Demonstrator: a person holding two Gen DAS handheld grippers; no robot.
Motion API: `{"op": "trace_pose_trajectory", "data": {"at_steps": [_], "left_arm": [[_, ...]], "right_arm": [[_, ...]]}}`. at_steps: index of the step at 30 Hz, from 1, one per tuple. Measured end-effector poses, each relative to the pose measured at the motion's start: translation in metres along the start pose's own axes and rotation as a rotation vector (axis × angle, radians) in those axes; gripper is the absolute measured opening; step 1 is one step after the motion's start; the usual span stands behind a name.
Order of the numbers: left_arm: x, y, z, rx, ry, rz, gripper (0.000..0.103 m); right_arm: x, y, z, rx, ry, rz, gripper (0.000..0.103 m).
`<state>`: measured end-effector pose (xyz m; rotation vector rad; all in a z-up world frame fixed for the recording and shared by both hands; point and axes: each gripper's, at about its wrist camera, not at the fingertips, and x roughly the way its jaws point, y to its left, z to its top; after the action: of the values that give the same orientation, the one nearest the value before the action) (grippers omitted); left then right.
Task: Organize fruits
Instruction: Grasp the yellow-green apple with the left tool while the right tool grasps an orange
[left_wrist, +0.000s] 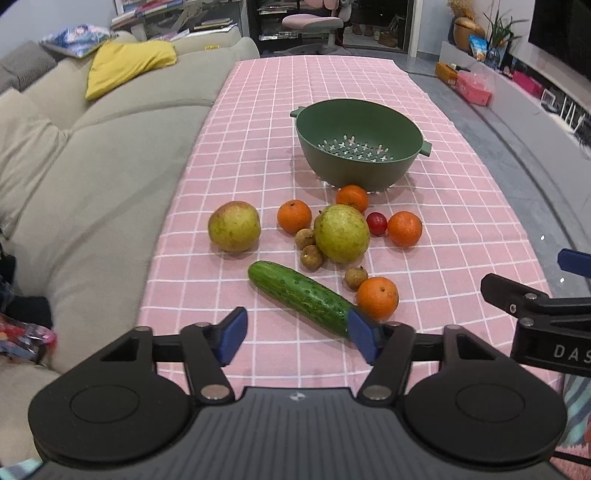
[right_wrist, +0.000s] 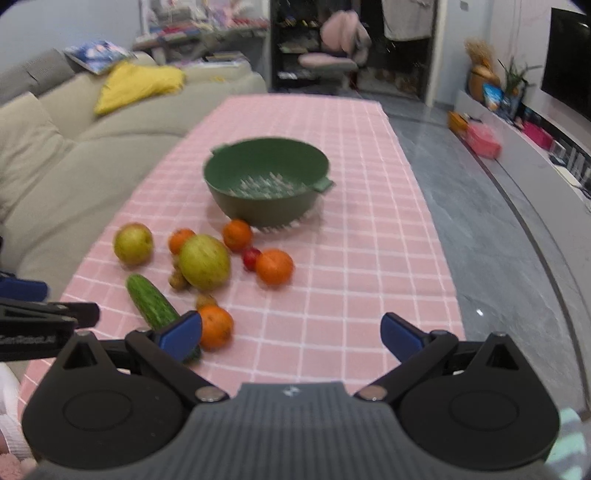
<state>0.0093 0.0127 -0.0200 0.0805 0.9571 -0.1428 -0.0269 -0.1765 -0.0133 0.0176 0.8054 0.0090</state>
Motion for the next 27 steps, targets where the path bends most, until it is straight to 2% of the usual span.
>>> {"op": "trace_pose_trajectory", "data": {"at_steps": [1,2,4,6,10,12,13,19,21,24,27], "left_arm": [[0.003,0.002,0.003,-0.066,-0.02,-0.083,0.06],[0.007,0.005,0.005,-0.074,-0.016,-0.08,0.057],[0.017,0.012,0.009,-0.092,-0.009,-0.047,0.05],[0.023,0.021,0.014,-0.11,-0.032,-0.009,0.05],[0.035,0.037,0.032,-0.108,-0.137,0.064,0.05],[0.047,0.042,0.041,-0.107,-0.125,0.073,0.054],[0.056,0.043,0.045,-0.102,-0.093,0.072,0.057],[0.098,0.05,0.06,-0.043,-0.016,0.104,0.071],[0.109,0.057,0.06,-0.044,0.009,0.122,0.073],[0.128,0.066,0.064,-0.087,0.051,0.103,0.076],[0.141,0.067,0.068,-0.075,0.07,0.1,0.076]], "right_arm": [[0.003,0.001,0.002,-0.006,0.003,0.009,0.099],[0.006,0.001,0.003,-0.011,0.005,0.019,0.096],[0.013,0.001,0.008,-0.012,0.011,0.051,0.085],[0.024,-0.001,0.013,0.003,0.031,0.09,0.076],[0.053,-0.006,0.024,0.05,0.079,0.134,0.066],[0.068,-0.006,0.03,0.049,0.093,0.142,0.062],[0.075,-0.006,0.033,0.041,0.097,0.145,0.062],[0.115,-0.005,0.05,-0.022,0.113,0.155,0.061],[0.131,-0.007,0.053,-0.029,0.134,0.158,0.06],[0.153,-0.009,0.057,-0.027,0.16,0.16,0.057],[0.172,-0.01,0.057,-0.037,0.189,0.149,0.054]]}}
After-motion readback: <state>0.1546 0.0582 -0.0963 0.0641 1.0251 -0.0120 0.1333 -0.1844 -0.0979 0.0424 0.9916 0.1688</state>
